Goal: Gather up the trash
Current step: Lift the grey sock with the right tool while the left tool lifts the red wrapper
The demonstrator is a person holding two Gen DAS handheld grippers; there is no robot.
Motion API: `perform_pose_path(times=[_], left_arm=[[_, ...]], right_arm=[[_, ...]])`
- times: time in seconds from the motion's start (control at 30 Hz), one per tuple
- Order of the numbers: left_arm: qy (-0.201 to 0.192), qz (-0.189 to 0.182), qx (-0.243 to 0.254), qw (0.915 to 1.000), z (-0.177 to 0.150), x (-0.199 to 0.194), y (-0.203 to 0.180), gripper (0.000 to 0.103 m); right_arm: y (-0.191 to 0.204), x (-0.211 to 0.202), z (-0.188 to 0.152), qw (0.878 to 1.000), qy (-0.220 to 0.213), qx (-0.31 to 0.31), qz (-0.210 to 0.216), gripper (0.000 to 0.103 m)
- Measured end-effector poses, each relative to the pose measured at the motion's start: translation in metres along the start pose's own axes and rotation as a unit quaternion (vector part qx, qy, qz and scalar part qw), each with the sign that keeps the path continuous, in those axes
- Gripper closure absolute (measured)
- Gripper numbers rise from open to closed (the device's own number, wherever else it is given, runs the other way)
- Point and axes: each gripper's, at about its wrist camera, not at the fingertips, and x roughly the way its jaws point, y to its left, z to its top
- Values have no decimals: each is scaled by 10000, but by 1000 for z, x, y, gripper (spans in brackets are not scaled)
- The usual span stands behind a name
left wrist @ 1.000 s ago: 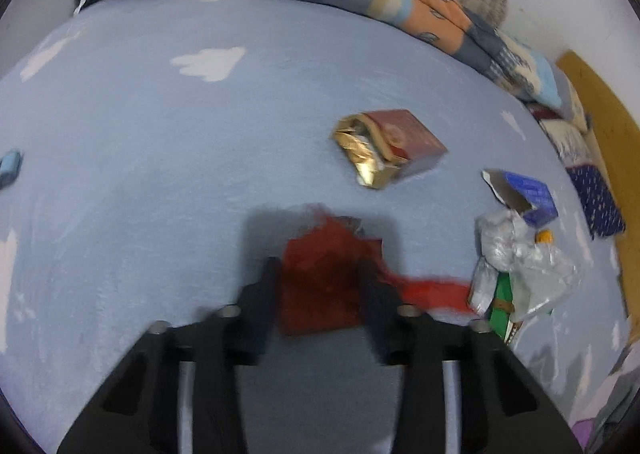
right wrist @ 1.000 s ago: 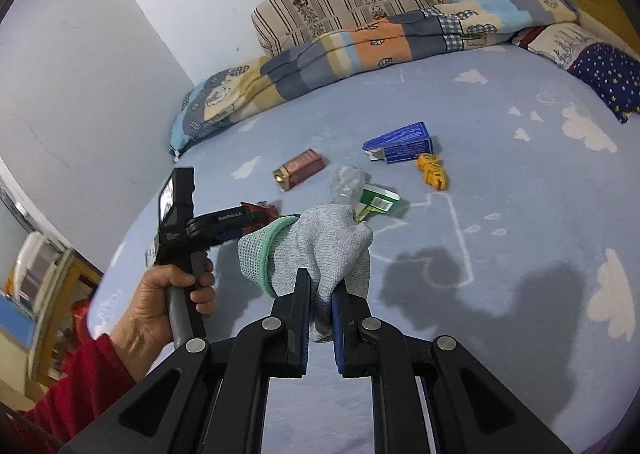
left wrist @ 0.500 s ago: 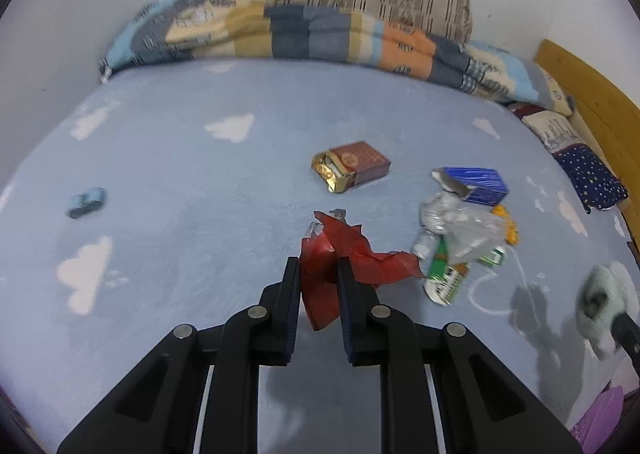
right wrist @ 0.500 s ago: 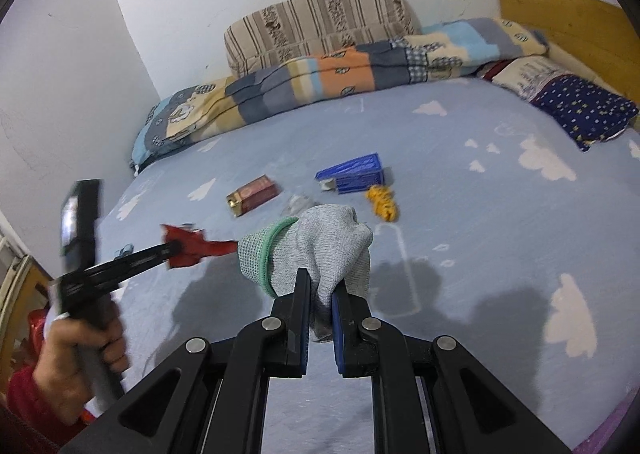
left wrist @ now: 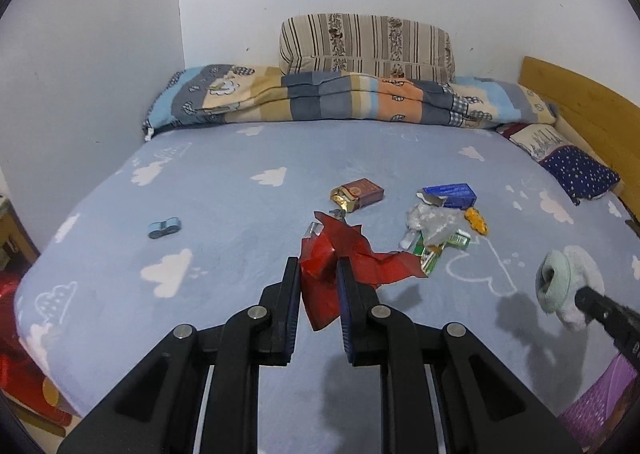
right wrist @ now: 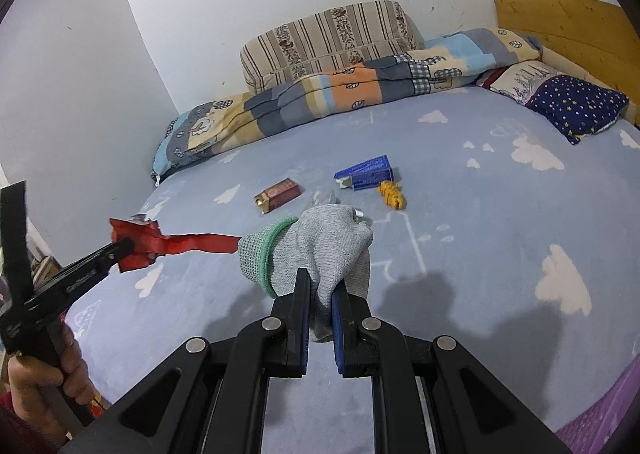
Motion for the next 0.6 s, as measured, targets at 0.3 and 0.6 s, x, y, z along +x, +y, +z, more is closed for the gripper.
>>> perform_pose_path(times=[0.3,0.6], left_arm=[[-163,63,31,9998,-30,-27,2,86],[-342,131,170,9992,-40,-38,-4,86]], right_arm=[[1,-17,-18,10000,-29,32,35,94],[6,-25,-26,10000,-63,-73,10,94]])
